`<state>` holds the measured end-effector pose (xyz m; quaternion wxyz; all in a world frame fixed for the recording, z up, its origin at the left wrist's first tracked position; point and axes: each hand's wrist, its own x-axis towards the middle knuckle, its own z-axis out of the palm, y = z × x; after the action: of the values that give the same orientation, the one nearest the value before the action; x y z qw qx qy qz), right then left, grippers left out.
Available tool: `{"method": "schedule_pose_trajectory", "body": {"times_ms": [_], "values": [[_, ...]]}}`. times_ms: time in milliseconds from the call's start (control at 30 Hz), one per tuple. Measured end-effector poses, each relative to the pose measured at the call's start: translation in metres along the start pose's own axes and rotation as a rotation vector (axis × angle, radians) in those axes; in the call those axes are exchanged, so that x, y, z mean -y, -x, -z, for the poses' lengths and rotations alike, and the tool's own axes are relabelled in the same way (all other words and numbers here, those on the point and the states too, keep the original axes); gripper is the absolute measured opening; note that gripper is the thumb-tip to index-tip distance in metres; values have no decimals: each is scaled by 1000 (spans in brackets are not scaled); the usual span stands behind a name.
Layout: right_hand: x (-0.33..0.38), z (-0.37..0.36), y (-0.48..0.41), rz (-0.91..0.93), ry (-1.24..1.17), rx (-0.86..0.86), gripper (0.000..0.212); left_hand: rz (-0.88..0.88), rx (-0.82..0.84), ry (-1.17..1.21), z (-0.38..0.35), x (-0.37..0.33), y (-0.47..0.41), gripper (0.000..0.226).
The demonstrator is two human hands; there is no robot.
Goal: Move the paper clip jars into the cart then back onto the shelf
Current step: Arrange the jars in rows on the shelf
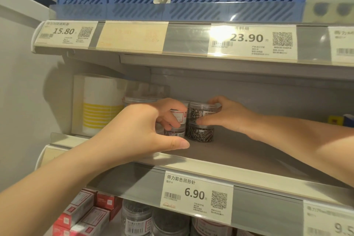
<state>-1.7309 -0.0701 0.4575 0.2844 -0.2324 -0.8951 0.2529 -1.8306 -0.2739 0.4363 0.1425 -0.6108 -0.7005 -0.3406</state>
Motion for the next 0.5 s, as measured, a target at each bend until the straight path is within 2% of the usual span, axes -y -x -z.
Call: {"method": "schedule_pose_trajectory", "body": {"times_ms": [200,500], "values": [[-2,0,-1,12,-59,-20,77,-1,-7,1,0,-2,0,55],[-5,-1,-2,32,-16,-50,77,-12,-15,-9,0,-1,-1,53]]}}
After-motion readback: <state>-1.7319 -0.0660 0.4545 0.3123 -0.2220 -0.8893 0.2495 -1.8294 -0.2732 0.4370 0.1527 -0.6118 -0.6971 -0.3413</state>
